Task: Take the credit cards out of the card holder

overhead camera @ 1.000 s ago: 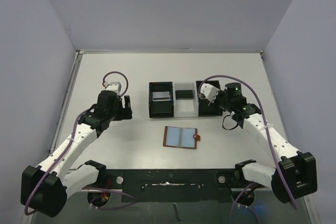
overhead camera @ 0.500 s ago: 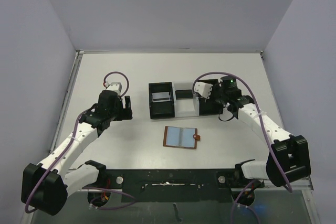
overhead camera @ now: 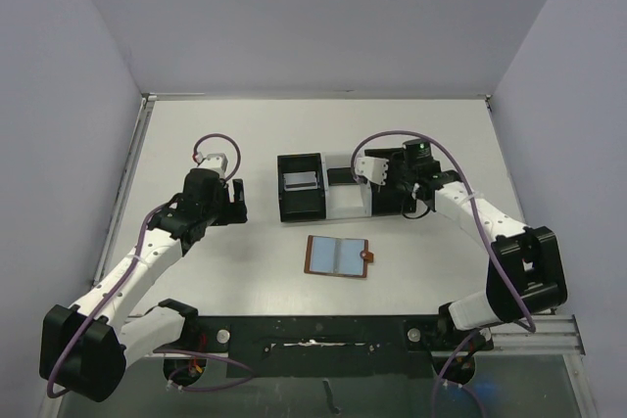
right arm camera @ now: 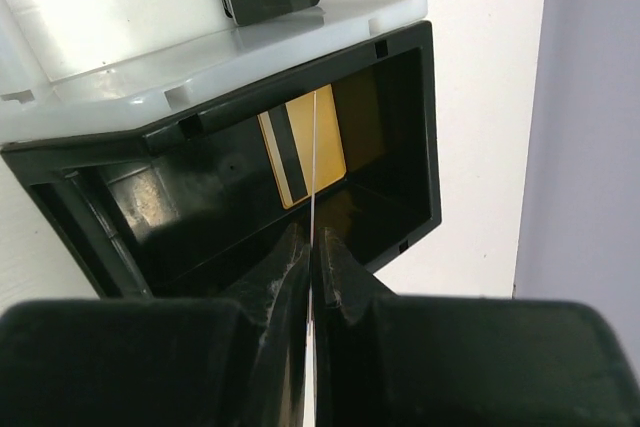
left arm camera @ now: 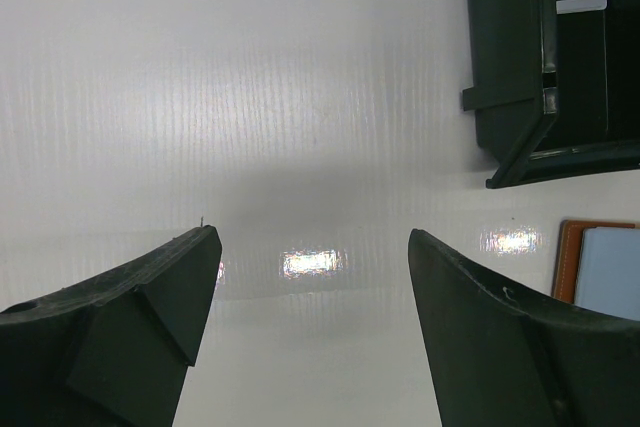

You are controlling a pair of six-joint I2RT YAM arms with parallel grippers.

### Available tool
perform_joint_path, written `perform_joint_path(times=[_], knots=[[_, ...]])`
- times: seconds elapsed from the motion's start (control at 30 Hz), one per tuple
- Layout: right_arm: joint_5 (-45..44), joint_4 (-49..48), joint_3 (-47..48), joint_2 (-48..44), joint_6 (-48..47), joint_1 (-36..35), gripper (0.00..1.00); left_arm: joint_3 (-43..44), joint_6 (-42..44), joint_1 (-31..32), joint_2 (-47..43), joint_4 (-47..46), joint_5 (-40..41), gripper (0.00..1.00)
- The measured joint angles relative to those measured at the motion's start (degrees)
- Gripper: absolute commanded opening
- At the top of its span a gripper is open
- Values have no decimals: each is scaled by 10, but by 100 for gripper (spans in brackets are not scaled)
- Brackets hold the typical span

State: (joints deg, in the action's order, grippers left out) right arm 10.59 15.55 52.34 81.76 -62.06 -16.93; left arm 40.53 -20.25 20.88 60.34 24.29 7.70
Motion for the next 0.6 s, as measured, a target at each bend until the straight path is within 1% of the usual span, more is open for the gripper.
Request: perform_joint_path(times=[0.27, 0.6], knots=[[3, -1, 38, 51, -19, 7, 2, 0, 0, -1, 3, 0, 0, 76], [4, 0, 77, 118, -27, 12, 2, 0, 0, -1, 7, 0, 0, 76]])
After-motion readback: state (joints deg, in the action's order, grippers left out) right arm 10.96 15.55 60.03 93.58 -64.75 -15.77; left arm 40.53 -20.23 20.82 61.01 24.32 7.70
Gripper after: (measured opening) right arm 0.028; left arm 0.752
